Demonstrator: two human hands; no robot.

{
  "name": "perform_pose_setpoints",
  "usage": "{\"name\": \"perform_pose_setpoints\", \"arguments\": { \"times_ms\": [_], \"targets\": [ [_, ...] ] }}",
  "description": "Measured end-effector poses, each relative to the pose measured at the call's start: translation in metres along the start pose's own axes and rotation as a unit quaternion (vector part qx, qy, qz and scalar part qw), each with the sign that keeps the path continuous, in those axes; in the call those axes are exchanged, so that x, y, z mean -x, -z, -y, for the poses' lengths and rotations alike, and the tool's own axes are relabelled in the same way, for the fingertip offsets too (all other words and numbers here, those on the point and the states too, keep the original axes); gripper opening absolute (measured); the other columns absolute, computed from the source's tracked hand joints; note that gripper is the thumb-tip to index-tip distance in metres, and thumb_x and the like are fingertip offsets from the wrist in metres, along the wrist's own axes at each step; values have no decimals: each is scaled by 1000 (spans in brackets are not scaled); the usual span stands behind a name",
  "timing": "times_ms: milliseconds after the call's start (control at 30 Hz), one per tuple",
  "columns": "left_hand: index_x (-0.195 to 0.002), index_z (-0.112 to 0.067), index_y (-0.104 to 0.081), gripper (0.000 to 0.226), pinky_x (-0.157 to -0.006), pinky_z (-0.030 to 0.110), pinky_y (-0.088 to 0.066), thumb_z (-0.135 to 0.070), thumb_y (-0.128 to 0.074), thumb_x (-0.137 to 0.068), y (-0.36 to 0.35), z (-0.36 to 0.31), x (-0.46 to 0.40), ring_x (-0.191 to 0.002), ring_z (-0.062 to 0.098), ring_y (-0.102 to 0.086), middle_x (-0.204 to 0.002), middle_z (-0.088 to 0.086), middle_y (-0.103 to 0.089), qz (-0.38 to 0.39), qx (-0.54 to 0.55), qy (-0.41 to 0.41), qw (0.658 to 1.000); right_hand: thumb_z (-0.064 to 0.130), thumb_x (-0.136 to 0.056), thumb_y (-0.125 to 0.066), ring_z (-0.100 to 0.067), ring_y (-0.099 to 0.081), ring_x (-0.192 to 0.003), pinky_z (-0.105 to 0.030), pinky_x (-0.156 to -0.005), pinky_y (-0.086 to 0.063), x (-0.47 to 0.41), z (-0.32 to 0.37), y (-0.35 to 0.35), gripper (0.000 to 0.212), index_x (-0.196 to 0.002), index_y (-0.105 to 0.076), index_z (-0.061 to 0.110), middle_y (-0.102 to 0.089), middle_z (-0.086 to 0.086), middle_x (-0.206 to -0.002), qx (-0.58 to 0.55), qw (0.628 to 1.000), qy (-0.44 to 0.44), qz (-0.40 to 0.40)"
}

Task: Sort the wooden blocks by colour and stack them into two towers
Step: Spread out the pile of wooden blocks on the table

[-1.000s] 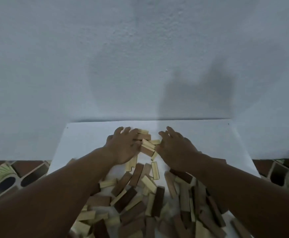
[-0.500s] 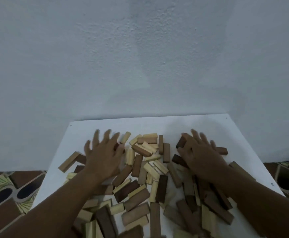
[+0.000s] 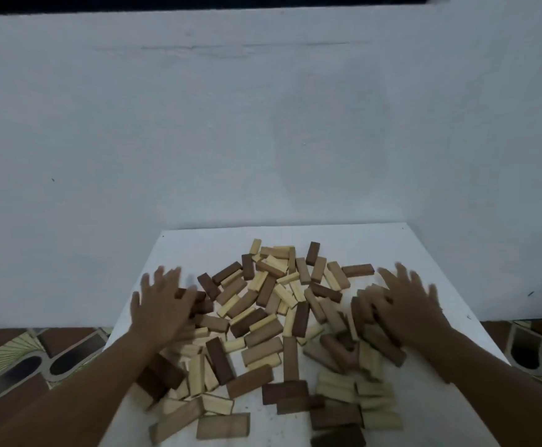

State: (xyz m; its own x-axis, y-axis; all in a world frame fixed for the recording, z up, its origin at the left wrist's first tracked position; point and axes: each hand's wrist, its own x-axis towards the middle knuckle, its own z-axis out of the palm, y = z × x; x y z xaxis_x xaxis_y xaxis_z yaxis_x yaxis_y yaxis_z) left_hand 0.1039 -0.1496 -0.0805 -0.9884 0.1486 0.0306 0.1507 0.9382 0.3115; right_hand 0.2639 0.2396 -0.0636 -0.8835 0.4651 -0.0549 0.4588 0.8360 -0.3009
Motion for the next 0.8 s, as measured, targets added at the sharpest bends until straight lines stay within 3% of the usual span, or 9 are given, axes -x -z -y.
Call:
{"name": "perform_pose_setpoints", "arguments": {
  "times_ms": [100,200,267,367,400,467,567,667,800],
  "targets": [
    [-141,-32,-37,50,-113,52,-23,-54,-26,-97,1,19,13,-143,26,-19,-159,-7,-23,69,20,-23,997,62,-92,-26,-33,-13,-147,-55,-117,-12,12,-23,-12,63,-148,-28,31,-16,-6,-162,26,998,-38,37],
    [-136,-27,-47,43,-111,47,-29,-44,-33,-100,-4,4,29,-138,22,-29,-153,-4,-36,-5,147,-60,987,61,-88,-25,-30,-30,-135,-54,-113,-22,16,-8,-26,53,-124,-44,27,-40,-4,-143,-20,1000,5,4],
    [-142,-37,-44,39,-114,45,-31,-36,-40,-103,-8,-8,36,-138,18,-34,-151,-7,-40,-7,230,-51,972,57,-94,-30,-25,-36,-129,-52,-113,-23,17,10,-31,39,-114,-49,29,-48,3,-129,-97,994,41,-40],
    [-141,-60,-32,42,-111,48,-37,-44,-40,-102,-1,-18,47,-132,20,-46,-145,-10,-43,39,320,-7,947,47,-100,-41,-24,-34,-137,-47,-114,-24,22,23,-30,37,-133,-46,32,-44,6,-142,-207,975,62,-60],
    [-139,-62,-32,40,-114,47,-32,-45,-38,-103,4,-16,51,-137,20,-40,-145,-12,-42,32,311,-4,950,43,-100,-43,-23,-28,-143,-46,-117,-21,24,21,-27,42,-140,-43,29,-38,4,-150,-228,971,52,-51],
    [-141,-49,-37,39,-120,46,-17,-50,-36,-102,12,-3,63,-147,16,-22,-151,-12,-37,-5,270,-6,963,39,-100,-44,-19,-18,-149,-46,-121,-13,33,9,-22,48,-147,-38,29,-27,-2,-160,-225,973,39,-44],
    [-145,-35,-41,49,-122,44,0,-52,-30,-101,9,24,85,-151,15,-9,-160,-7,-28,4,201,-18,979,53,-97,-39,-20,-12,-151,-48,-120,-8,55,-13,-25,58,-152,-25,38,-19,-2,-162,-173,984,46,-20],
    [-150,-32,-36,53,-121,44,4,-50,-27,-101,-9,31,103,-152,17,-5,-162,-4,-23,25,153,-24,988,68,-93,-25,-20,-5,-152,-46,-120,-3,71,-10,-43,71,-155,-17,33,-13,1,-164,-92,994,62,5],
    [-154,-25,-26,51,-122,47,2,-37,-29,-105,-20,6,107,-152,19,-8,-163,1,-22,-21,172,-17,985,55,-99,-25,-28,-4,-152,-49,-122,-7,71,15,-58,62,-155,-11,33,-5,-2,-165,-111,992,58,-19]
  ]
}}
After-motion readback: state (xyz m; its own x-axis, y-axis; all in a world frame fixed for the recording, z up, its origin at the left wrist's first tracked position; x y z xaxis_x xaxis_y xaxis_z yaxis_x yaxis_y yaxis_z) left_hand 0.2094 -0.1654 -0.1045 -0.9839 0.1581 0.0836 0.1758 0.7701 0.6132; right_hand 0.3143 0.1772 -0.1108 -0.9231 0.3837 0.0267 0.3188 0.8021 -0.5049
